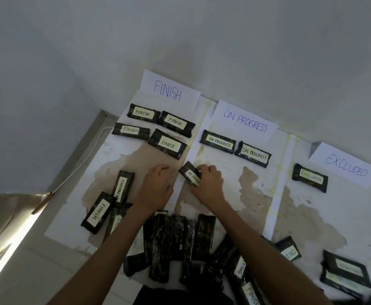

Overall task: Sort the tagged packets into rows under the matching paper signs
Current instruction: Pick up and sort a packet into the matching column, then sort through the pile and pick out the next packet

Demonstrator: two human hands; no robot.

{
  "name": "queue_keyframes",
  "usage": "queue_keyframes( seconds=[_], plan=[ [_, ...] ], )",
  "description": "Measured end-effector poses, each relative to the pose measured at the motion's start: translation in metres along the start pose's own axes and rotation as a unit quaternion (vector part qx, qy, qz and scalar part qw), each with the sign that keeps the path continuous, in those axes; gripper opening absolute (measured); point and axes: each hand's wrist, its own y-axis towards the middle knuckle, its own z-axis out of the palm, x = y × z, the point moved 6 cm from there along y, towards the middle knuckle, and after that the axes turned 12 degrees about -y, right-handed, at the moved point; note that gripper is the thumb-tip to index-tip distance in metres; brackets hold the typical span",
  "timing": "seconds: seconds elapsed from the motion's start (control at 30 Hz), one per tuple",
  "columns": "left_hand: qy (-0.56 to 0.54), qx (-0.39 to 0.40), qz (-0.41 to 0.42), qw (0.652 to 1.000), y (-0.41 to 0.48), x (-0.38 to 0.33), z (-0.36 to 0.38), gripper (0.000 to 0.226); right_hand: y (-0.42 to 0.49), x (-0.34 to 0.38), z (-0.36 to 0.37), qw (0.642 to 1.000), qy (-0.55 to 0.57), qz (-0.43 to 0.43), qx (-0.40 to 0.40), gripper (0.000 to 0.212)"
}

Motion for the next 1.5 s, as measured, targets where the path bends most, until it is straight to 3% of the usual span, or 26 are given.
queue_keyframes(
  seconds=[0.17,0.33,0.6,0.8,0.87,0.97,1.1,1.23,1.4,1.5],
  plan=[
    [-0.006,0.071,-0.005,0.997,0.019,-0.007,0.02,0.048,0.041,-0.038,-0.026,0.998,-0.06,-0.016,-0.024,0.049],
    [-0.004,0.108,0.012,0.994,0.036,-0.02,0.034,0.046,0.063,-0.05,-0.023,0.995,-0.065,-0.069,0.018,0.054],
    [0.005,0.131,0.056,0.99,0.018,-0.039,0.041,0.045,0.022,-0.042,-0.024,0.989,-0.106,-0.104,-0.001,0.058],
    [-0.007,0.146,0.043,0.988,-0.038,-0.038,0.047,0.04,-0.06,-0.044,0.014,0.973,-0.121,-0.08,0.178,0.063],
    [-0.012,0.141,0.036,0.989,-0.058,-0.037,0.051,0.038,-0.082,-0.046,0.029,0.97,-0.14,-0.067,0.189,0.067],
    [-0.022,0.142,0.025,0.989,-0.081,-0.038,0.055,0.037,-0.095,-0.05,0.04,0.984,-0.059,-0.041,0.165,0.061],
    [-0.02,0.111,0.028,0.993,-0.094,-0.046,0.055,0.036,-0.099,-0.06,0.032,0.979,0.109,0.01,0.173,0.037],
    [-0.1,0.106,-0.009,0.989,-0.097,-0.06,0.052,0.038,-0.115,-0.061,0.001,0.97,0.182,-0.027,0.158,0.026],
    [-0.216,0.209,-0.109,0.947,-0.1,-0.071,0.061,0.067,-0.144,-0.069,-0.046,0.962,0.252,-0.109,0.011,0.031],
    [-0.266,0.231,-0.15,0.924,-0.098,-0.082,0.062,0.078,-0.159,-0.081,-0.054,0.947,0.29,-0.126,-0.056,0.033]
  ],
)
